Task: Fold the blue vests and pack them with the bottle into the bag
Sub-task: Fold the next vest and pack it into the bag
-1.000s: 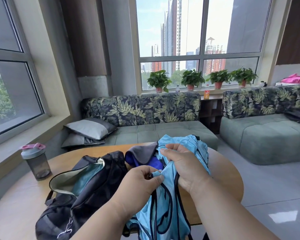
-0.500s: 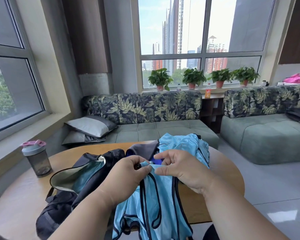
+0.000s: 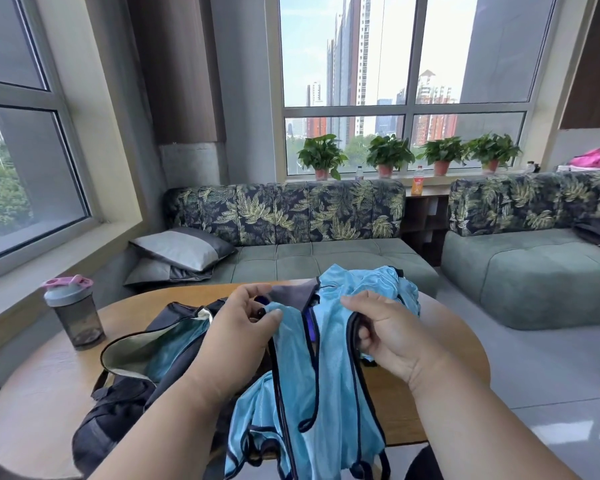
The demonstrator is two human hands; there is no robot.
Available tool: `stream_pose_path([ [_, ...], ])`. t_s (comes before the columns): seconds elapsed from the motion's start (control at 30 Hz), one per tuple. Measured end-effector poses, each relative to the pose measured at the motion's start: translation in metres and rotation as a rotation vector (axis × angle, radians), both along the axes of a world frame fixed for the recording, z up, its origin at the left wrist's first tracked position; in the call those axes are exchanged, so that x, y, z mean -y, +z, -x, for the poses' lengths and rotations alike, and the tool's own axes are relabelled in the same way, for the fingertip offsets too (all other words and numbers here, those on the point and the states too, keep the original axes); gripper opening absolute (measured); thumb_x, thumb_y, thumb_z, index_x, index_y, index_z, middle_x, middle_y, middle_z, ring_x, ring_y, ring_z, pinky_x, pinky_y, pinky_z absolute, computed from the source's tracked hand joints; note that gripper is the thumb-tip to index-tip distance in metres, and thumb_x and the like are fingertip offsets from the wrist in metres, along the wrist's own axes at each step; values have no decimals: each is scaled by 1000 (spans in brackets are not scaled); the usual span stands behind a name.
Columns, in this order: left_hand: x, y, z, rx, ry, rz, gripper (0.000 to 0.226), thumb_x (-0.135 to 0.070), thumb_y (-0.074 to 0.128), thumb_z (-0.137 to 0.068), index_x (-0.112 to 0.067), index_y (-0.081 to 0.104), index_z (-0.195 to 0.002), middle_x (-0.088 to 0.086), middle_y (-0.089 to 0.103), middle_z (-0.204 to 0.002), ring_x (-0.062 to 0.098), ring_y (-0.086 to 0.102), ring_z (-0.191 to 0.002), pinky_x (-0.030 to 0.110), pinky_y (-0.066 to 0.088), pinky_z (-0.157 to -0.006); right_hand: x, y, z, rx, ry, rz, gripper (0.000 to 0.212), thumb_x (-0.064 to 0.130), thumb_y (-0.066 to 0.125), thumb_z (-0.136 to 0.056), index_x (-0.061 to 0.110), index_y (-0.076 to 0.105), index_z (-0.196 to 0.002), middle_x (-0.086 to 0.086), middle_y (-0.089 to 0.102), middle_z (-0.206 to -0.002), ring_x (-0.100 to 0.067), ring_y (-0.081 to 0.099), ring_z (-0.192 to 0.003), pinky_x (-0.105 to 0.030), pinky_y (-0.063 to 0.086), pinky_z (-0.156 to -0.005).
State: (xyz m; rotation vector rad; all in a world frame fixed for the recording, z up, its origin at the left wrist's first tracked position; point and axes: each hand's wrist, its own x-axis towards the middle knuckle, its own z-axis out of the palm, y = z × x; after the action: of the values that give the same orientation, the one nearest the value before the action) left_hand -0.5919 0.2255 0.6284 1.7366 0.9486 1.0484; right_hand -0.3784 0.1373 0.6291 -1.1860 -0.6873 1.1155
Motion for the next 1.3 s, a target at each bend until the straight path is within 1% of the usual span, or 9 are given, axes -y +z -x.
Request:
stream_pose_path([
  [0.17,15,1,-12,236,-47,95,25,-13,75,-96,-23,63,-115,4,58,-77,14,54,-63,20,48,-52,1,7,17,13,84,-10,18,17,71,-97,19,61,-82,0,60,-69,-8,50,-50,-18,37,-43],
  [0.3,21,-11,-22,138,-17,16,22,-18,82,-91,-23,63,-100,-1,67,-75,13,53,-61,32,46,-60,0,3,35,17,133,15,12,19,71,-97,15,64,-88,-3,63,-68,-10,59,-53,-18,45,-46],
  [0.53,25,-12,-19,50,-2,-72,18,-21,80,-92,-28,64,-88,-4,74,-80,9,65,-68,28,50,-69,0,1,39,-5,83,32,11,20,71,-97,12,69,-91,-5,69,-69,-12,65,-58,-20,52,-50],
  [0.77,31,-12,-18,-10,-60,-86,18,-22,83,-88,-28,69,-97,-6,77,-86,9,72,-80,29,60,-78,-2,1,34,0,129,66,34,33,50,-106,8,71,-97,-13,75,-83,-21,71,-68,-30,55,-62],
  [0.93,24,-16,-17,-43,-63,-82,18,-22,81,-92,-33,67,-97,-6,76,-83,7,69,-74,27,54,-70,-3,0,28,34,167,80,46,35,40,-108,5,73,-98,-18,77,-89,-23,72,-70,-34,54,-65],
  [1.03,19,-14,-15,38,-128,3,14,-15,77,-96,-25,67,-99,-5,69,-72,11,56,-61,26,47,-60,-8,-7,22,41,61,100,38,32,47,-105,6,74,-98,-14,75,-82,-18,62,-60,-27,45,-55],
  [1.13,14,-8,-10,196,-211,144,11,-5,71,-98,-11,66,-106,10,64,-76,23,54,-70,28,50,-58,-11,-18,13,108,-48,135,25,26,60,-96,12,76,-108,-5,71,-82,-14,57,-65,-25,38,-55],
  [1.23,12,-1,-4,345,-298,257,19,-2,69,-97,0,62,-114,19,67,-87,31,60,-78,31,56,-64,-7,-24,15,111,101,141,21,27,64,-87,16,76,-101,-3,70,-89,-15,62,-77,-27,42,-64],
  [1.3,12,3,-1,397,-332,292,20,1,67,-96,3,61,-115,20,69,-90,28,65,-76,29,59,-64,-4,-25,19,76,237,89,30,34,68,-79,17,74,-103,-4,69,-95,-16,63,-81,-29,45,-71],
])
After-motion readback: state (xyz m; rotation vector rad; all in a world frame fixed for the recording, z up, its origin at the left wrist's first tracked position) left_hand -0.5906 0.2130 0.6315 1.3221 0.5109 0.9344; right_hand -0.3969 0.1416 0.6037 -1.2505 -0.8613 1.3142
